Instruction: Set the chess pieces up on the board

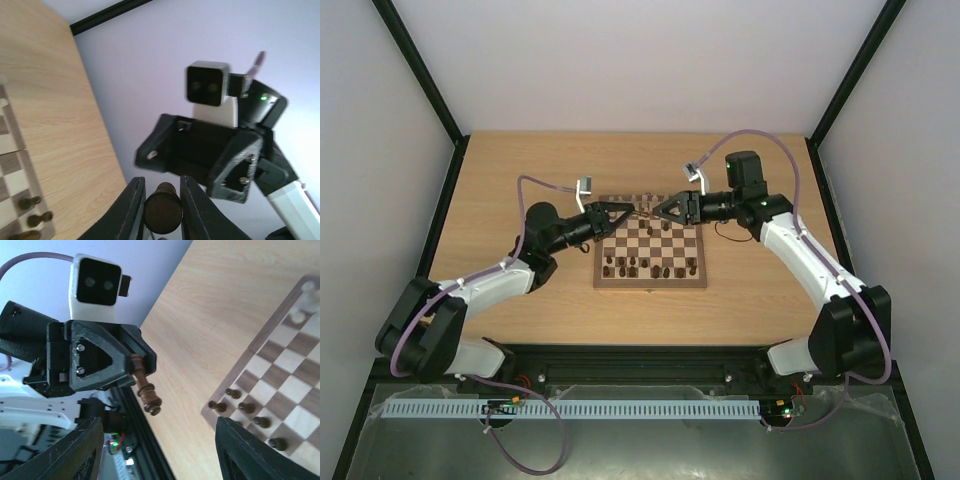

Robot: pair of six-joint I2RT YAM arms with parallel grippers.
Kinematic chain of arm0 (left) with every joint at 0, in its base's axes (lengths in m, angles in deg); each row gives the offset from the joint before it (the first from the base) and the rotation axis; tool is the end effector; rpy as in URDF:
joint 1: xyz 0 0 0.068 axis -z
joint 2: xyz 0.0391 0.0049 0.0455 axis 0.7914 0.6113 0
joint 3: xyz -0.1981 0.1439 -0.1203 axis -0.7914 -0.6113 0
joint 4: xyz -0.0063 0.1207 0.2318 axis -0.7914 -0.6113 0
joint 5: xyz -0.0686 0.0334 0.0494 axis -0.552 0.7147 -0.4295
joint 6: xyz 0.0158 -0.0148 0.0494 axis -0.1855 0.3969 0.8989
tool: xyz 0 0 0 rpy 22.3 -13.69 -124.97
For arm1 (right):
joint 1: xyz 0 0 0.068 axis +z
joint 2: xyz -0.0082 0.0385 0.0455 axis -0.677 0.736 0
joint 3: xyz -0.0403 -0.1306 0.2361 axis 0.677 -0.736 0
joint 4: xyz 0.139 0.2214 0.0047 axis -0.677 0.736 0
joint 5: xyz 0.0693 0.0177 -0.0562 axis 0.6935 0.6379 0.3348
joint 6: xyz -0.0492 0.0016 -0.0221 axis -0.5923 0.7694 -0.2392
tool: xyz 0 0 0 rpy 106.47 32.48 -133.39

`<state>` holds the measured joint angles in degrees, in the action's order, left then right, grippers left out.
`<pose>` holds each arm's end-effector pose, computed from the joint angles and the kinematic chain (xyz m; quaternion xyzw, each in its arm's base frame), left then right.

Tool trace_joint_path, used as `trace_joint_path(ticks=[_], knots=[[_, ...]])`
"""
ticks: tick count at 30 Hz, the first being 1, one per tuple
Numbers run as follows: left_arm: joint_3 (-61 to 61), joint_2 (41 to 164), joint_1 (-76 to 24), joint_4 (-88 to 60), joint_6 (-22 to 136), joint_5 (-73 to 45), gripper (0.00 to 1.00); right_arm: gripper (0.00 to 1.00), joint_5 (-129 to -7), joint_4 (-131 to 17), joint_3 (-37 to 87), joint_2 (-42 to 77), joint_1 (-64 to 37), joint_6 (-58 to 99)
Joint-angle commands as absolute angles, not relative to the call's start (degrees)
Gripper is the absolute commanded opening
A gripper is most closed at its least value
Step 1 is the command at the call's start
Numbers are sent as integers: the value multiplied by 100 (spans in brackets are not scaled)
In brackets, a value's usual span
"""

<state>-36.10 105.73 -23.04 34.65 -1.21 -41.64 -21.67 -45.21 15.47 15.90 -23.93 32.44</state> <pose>0.2436 -0.1605 0.2662 0.0040 0.6648 -0.6790 0.3114 0.2837 0.1262 0.3345 -0.2378 0.7562 0.5149 0.3263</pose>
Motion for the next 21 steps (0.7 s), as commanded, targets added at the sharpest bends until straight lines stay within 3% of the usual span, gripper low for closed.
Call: trace_joint_path(ticks=[1, 6, 10, 21], knots=[[-3562, 10539, -2088, 4499, -410, -3695, 15, 64, -1384, -5237, 1368, 1754, -2389, 4143], [-3440, 10791, -1895, 4677, -482, -3644, 15, 57, -965, -6079, 1032, 1793, -2389, 4856], [-3398, 10987, -1825, 4914, -601, -3613, 15, 46, -694, -6681, 817, 1745, -2388, 5441], [-3282, 11264, -1768, 5016, -643, -3577, 15, 20, -684, -6917, 622, 1651, -2388, 5600]])
